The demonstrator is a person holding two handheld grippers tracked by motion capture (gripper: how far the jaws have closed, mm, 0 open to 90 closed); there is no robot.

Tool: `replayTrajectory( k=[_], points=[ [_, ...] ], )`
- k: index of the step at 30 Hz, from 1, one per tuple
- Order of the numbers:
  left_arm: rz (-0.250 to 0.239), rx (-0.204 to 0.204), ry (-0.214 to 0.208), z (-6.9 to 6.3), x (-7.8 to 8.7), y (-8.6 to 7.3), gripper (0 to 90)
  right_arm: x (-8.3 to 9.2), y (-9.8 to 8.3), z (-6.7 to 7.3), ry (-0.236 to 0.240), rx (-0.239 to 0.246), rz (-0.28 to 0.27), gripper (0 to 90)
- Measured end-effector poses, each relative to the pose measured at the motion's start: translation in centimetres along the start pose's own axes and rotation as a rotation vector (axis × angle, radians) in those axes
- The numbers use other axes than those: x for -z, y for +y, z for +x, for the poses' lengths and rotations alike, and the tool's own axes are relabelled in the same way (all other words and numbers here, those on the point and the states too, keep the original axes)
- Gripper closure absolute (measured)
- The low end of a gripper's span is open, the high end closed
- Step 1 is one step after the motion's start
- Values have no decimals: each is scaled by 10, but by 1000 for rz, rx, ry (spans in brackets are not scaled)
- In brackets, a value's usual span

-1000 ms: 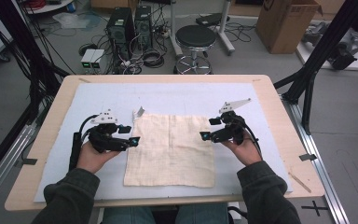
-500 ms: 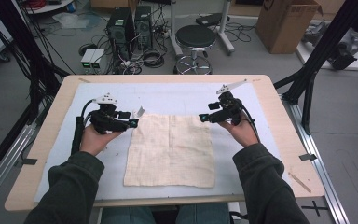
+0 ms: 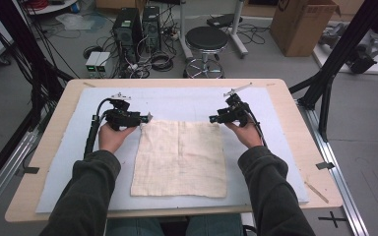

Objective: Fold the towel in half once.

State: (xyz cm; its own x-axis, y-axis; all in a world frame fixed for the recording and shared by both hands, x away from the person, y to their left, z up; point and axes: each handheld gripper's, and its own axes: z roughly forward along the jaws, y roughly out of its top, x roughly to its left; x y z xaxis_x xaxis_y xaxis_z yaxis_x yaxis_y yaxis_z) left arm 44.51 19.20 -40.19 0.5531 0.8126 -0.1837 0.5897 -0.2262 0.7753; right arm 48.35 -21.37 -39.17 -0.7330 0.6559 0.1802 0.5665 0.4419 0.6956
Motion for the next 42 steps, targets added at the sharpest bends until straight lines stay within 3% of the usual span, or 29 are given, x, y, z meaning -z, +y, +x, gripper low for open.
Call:
replayTrajectory(
  k=[8,14,18,23,26,30,34,42],
  points=[
    [28,87,49,11,-23,-9,555,-16,-10,-12,-26,-64,50,470],
    [83,115,55,12,-35,-14,565,-26,-21,-18,-42,-119,86,497],
    [76,112,45,10,-38,-14,609,-29,-22,-17,-66,-109,87,564],
    [81,70,50,3,-41,-14,673,-32,-20,-10,-92,-76,106,680],
    [86,57,38,0,-42,-14,760,-32,-19,-8,-116,-65,114,761],
    [90,24,48,-3,-42,-14,843,-32,-19,-7,-98,-56,124,833],
    [78,19,62,-4,-39,-13,858,-30,-19,-9,-72,-70,118,843],
    [32,-2,49,-5,-24,-7,860,-21,-17,-8,-32,-79,76,848]
  ],
)
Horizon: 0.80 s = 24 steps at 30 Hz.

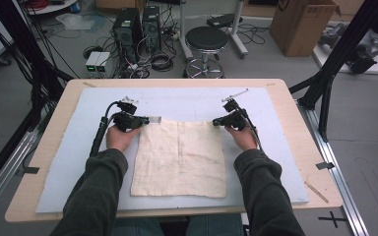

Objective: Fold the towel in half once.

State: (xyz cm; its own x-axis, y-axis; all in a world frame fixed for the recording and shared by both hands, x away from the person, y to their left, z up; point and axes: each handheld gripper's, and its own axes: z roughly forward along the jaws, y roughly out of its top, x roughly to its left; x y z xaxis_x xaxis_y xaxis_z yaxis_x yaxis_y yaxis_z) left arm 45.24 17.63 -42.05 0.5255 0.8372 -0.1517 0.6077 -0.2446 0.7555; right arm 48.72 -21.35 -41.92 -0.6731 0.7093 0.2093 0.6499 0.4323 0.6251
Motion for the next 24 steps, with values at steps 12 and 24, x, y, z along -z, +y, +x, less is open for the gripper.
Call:
replayTrajectory(
  k=[12,24],
  points=[
    [-30,-104,-1,-17,29,6,860,33,0,5,75,41,-98,847],
    [-106,-137,5,-34,58,-11,860,59,-15,16,104,94,-159,847]
  ],
)
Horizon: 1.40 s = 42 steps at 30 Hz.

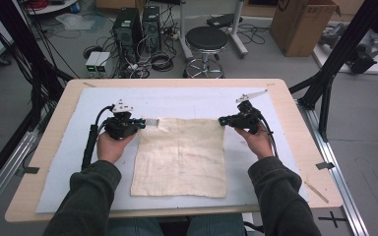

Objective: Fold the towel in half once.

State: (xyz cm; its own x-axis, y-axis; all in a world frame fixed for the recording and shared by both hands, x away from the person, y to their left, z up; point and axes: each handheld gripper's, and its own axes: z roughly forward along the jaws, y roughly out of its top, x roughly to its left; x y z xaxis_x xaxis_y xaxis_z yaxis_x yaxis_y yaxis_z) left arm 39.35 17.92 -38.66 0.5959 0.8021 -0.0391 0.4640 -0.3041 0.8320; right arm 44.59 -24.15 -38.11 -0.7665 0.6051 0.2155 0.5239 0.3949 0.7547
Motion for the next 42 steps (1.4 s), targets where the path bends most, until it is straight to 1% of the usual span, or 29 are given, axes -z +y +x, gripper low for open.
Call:
replayTrajectory(
  k=[1,3,4,7,8,10,12,14,16,19,20,22,23,25,26,28,29,30,32,33,34,37,39,41,42],
  points=[
    [-5,-11,1,-2,3,-2,860,2,-1,2,6,-3,-12,847],
    [-11,-23,-8,-5,7,-5,860,6,-1,5,20,8,-20,847],
    [-9,-34,-4,-6,10,-7,860,7,-2,8,20,11,-22,847],
    [-19,-40,5,-11,16,-13,860,11,-3,16,33,26,-36,847],
    [-18,-45,7,-12,18,-16,860,11,-5,19,34,42,-36,846],
    [-14,-56,10,-16,20,-20,860,11,-8,24,38,49,-30,846],
    [-24,-60,7,-20,23,-24,859,12,-12,30,35,53,2,846],
    [-24,-68,10,-24,25,-28,859,15,-15,33,33,61,-12,846],
    [-15,-103,19,-29,27,-31,859,17,-19,37,31,60,-17,846],
    [-17,-126,16,-36,29,-36,859,18,-26,41,34,58,-9,846],
    [-12,-140,22,-37,30,-37,859,18,-28,43,39,58,-6,846],
    [-15,-152,23,-40,31,-41,859,20,-31,46,41,58,-10,846],
    [-11,-158,21,-41,32,-42,858,20,-33,47,43,66,-13,846],
    [-13,-174,23,-44,34,-45,858,20,-37,50,44,72,-6,846],
    [-8,-183,26,-46,35,-47,858,21,-38,51,45,70,-5,846],
    [-10,-190,19,-49,36,-50,858,22,-42,53,48,61,-8,846],
    [-7,-196,20,-51,36,-52,858,22,-44,54,49,65,-9,846],
    [6,-214,22,-53,37,-54,858,22,-46,55,51,66,-7,845],
    [7,-234,22,-57,38,-59,857,23,-51,59,54,69,-5,846],
    [18,-241,23,-58,40,-60,857,23,-53,61,54,66,-7,845],
    [18,-247,18,-60,41,-61,857,23,-55,62,50,80,-7,845],
    [7,-263,9,-66,46,-65,856,25,-60,69,50,95,7,845],
    [5,-277,17,-69,48,-68,855,26,-64,74,52,106,10,845],
    [-4,-275,15,-71,52,-71,855,28,-67,78,51,110,13,844],
    [-6,-281,16,-72,53,-72,855,28,-68,80,54,114,15,844]
  ],
)
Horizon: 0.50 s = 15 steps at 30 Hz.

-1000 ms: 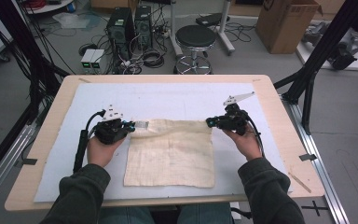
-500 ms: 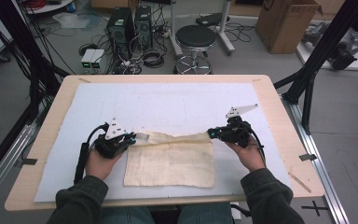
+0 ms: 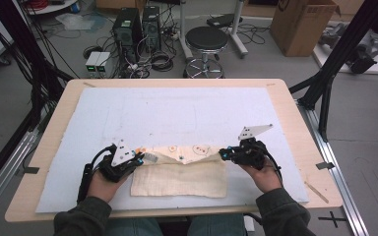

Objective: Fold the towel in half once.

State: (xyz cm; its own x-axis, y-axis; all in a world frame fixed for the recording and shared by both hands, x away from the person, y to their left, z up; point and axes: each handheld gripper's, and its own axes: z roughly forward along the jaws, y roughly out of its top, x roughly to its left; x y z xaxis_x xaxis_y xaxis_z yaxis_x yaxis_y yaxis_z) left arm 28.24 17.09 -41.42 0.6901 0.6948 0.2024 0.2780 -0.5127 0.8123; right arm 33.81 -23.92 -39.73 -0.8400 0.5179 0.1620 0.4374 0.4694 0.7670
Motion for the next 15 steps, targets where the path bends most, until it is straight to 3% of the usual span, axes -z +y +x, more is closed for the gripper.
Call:
replayTrajectory(
  k=[10,15],
  points=[
    [-4,-49,-1,-16,17,-9,855,9,-6,18,6,42,-9,843],
    [5,-68,-5,-24,23,-15,853,9,-14,26,14,39,9,841]
  ],
)
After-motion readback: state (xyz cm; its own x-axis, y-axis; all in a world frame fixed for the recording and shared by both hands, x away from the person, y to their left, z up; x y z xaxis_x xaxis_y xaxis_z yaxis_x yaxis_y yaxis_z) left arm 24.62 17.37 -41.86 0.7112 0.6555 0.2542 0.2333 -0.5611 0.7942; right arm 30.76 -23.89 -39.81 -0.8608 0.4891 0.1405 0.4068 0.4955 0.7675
